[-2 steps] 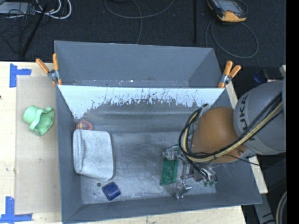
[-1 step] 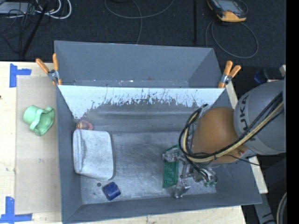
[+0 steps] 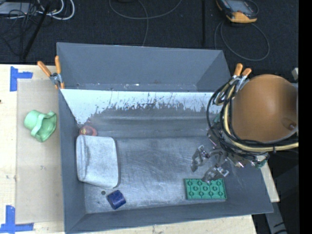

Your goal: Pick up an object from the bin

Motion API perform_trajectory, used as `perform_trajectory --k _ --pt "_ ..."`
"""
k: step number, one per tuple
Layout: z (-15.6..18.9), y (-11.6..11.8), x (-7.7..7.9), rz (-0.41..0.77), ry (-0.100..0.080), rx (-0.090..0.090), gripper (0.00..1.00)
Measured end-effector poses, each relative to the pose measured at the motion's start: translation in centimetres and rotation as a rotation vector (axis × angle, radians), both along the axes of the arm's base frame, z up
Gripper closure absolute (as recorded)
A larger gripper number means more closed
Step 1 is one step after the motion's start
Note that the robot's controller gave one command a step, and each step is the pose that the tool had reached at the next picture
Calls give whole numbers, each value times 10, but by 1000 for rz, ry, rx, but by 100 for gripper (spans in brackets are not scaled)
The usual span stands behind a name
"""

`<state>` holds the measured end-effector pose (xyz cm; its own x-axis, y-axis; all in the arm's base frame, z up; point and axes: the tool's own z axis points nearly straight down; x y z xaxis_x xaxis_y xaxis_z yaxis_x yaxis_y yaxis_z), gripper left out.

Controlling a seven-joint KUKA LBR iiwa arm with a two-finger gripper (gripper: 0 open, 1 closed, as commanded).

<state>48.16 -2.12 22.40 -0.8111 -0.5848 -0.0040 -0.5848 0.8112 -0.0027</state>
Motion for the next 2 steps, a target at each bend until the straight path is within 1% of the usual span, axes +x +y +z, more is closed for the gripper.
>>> perform_trajectory --k 1,2 --pt "-2 0 -1 -3 5 1 0" --pt "-126 -49 19 281 12 1 0"
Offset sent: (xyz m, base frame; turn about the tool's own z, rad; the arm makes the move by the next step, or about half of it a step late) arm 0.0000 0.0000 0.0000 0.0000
